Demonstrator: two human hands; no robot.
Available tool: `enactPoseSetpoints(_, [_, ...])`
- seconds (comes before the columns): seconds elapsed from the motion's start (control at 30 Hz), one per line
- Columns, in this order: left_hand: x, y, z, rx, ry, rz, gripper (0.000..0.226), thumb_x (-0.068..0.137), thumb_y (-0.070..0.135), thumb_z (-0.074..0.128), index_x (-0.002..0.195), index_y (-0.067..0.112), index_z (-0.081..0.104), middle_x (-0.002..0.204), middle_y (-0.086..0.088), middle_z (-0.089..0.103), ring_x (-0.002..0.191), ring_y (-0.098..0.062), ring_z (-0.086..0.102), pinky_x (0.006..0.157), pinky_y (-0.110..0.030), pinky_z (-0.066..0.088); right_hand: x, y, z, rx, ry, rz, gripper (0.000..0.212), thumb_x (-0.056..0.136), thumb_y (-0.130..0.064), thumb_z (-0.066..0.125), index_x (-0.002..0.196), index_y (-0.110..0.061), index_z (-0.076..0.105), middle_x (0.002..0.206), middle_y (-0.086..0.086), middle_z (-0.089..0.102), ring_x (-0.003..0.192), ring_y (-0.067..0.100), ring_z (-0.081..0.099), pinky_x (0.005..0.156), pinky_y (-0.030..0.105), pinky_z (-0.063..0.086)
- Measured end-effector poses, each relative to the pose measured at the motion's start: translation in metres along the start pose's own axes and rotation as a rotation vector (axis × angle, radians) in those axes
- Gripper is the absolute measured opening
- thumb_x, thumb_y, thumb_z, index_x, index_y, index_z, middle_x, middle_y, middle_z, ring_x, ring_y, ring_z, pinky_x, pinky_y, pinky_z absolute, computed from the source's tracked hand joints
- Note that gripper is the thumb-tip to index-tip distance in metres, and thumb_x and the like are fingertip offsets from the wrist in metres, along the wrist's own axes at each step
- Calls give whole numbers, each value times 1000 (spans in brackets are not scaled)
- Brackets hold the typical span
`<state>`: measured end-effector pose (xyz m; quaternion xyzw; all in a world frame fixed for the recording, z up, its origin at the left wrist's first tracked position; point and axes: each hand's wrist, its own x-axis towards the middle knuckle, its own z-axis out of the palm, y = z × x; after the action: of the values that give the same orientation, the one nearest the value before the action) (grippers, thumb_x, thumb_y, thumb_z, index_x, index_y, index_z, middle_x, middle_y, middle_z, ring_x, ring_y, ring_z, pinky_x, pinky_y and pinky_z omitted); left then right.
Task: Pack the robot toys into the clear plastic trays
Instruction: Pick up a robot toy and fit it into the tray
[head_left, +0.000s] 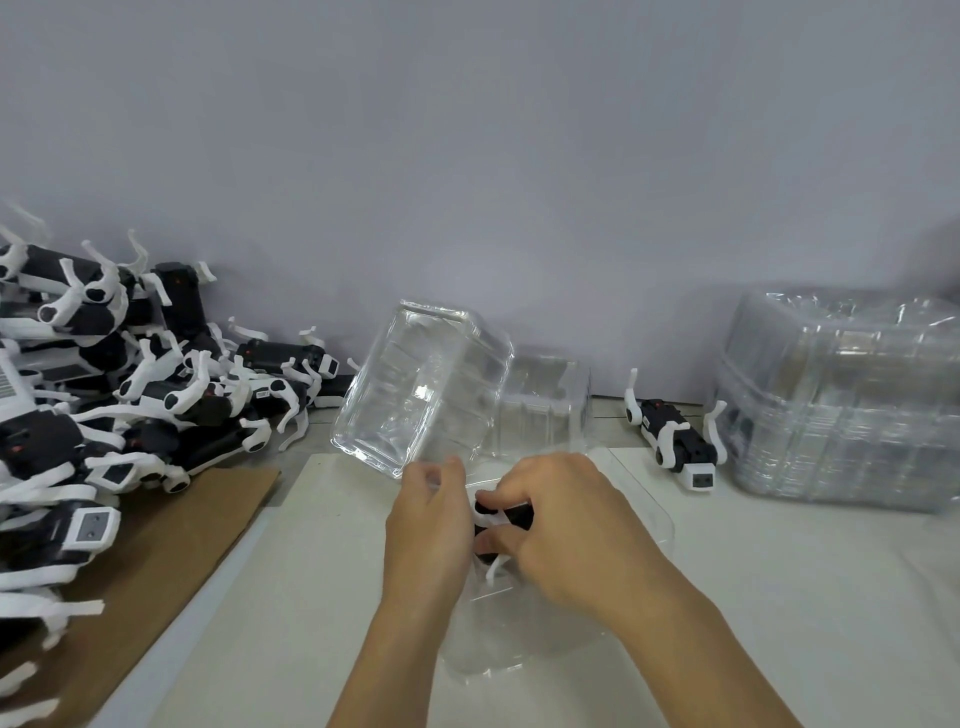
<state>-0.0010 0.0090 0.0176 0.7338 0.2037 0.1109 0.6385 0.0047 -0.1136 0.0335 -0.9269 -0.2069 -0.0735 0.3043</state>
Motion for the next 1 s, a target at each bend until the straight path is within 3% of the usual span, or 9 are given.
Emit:
enactPoseSetpoints(0.13, [0, 1, 0, 28, 16, 14, 18, 97, 38, 47, 92, 22, 55, 86, 6, 60, 76, -8, 56, 61, -28, 37, 1, 4, -9, 61, -96, -30, 15, 91, -29, 63, 84, -22, 74, 74, 1, 66, 70, 16, 60, 69, 38, 54])
enactPoseSetpoints(0.2, [-1, 2, 0, 44, 21, 13, 17, 97, 38, 46, 92, 24, 55, 87, 6, 60, 76, -6, 55, 60, -27, 36, 2, 10, -14, 118, -96, 3, 14, 93, -26, 62, 94, -27, 77, 85, -7, 72, 80, 9, 64, 73, 28, 55])
enactPoseSetpoints(0.27, [-1, 3, 0, 40, 25, -3, 16, 98, 38, 46, 91, 26, 55, 88, 8, 60, 75, -5, 54, 59, -25, 35, 2, 19, -20, 115, -3, 73, 18, 92, -32, 66, 107, -37, 74, 99, -23, 66, 95, -3, 60, 83, 14, 47])
enactPoseSetpoints(0.4, [-1, 4, 1, 0, 36, -23, 17, 97, 34, 45, 90, 27, 58, 88, 10, 61, 76, -3, 54, 60, -25, 33, 0, 34, -30, 84, 11, 158, 29, 85, -46, 72, 114, -43, 68, 118, -20, 62, 105, -2, 56, 96, 24, 43])
enactPoseSetpoints(0.5, [-1, 4, 2, -7, 44, -32, 18, 97, 34, 45, 89, 25, 58, 87, 8, 61, 74, -5, 53, 59, -26, 34, -1, 33, -28, 11, -41, 115, 29, 81, -53, 72, 109, -46, 69, 120, -22, 60, 116, 3, 52, 106, 34, 36])
enactPoseSetpoints(0.67, [0, 4, 3, -22, 36, -25, 18, 96, 32, 45, 89, 23, 59, 88, 7, 62, 78, -7, 55, 61, -27, 35, -2, 23, -20, -95, -95, 31, 42, 79, -72, 57, 117, -55, 60, 113, -26, 52, 114, 4, 37, 89, 30, 17])
enactPoseSetpoints(0.8, [4, 5, 4, 4, 14, -7, 17, 95, 37, 44, 90, 28, 58, 93, 8, 61, 84, -6, 56, 63, -27, 38, -5, 13, -15, -154, -147, -23, 53, 78, -81, 37, 125, -58, 45, 108, -20, 52, 108, 14, 34, 90, 35, 24])
enactPoseSetpoints(1.0, [8, 4, 4, 31, -9, 3, 16, 95, 40, 44, 89, 32, 57, 96, 13, 60, 85, 0, 54, 63, -23, 36, -1, 14, -17, -125, -142, -20, 30, 91, -66, 47, 120, -59, 52, 100, -16, 51, 106, 17, 36, 93, 39, 28])
